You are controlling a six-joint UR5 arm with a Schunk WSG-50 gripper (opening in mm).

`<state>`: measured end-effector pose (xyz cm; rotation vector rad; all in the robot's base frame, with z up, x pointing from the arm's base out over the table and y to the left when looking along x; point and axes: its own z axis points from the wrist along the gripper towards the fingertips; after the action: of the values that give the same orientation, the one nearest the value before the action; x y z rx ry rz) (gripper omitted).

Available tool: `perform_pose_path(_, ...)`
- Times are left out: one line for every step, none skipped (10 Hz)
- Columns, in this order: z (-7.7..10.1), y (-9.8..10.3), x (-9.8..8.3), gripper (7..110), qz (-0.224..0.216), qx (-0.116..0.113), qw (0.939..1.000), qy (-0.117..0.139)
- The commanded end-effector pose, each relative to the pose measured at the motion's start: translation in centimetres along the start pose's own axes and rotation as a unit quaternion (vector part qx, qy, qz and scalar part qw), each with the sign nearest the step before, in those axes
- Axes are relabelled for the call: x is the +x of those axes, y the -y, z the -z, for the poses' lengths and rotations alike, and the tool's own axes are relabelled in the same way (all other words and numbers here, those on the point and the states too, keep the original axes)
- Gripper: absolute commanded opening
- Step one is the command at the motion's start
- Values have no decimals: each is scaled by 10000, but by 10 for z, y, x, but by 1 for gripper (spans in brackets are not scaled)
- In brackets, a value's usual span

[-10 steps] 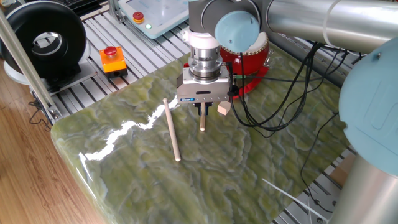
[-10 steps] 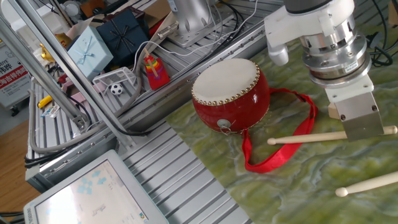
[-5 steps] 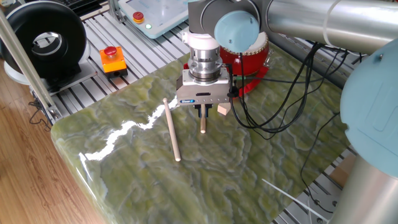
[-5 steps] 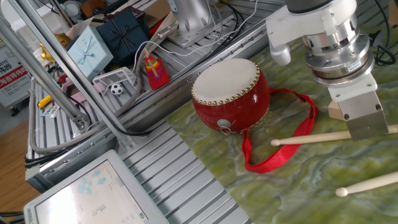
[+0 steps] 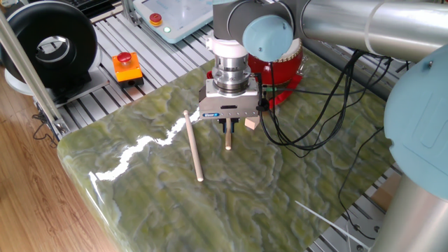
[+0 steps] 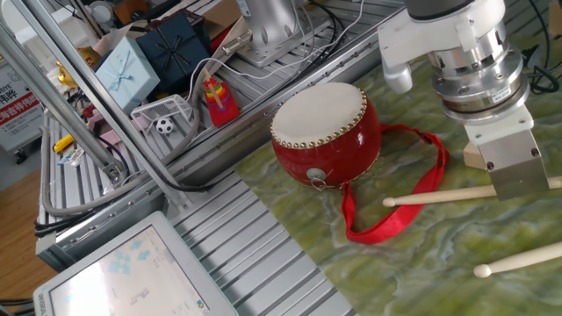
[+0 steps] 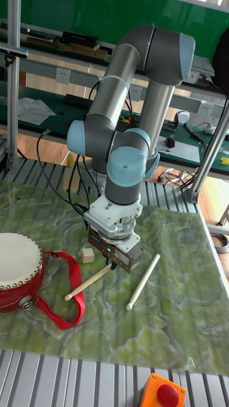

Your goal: Play the drum

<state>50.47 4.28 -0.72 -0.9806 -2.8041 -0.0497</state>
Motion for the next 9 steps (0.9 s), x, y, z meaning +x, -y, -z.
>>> perform_pose_path(5,-11,1,7,-92,-121,9999,-30)
perform_pose_path(6,-13,0,7,-77,-192,9998,-28)
perform_pose_path(6,-12,0,7,-73,-174,9998,-13)
perform_pose_path(5,-13,0,7,-72,-190,9998,-6)
perform_pose_path(4,-14,-1,7,-64,-185,9998,-12)
perform_pose_path(3,-14,0,7,-63,-191,9998,-17)
perform_pose_path(4,-15,-1,7,-60,-228,9997,-8)
perform_pose_path(4,-16,-1,7,-43,-259,9997,6)
perform_pose_path(2,-13,-1,7,-49,-185,9998,-12)
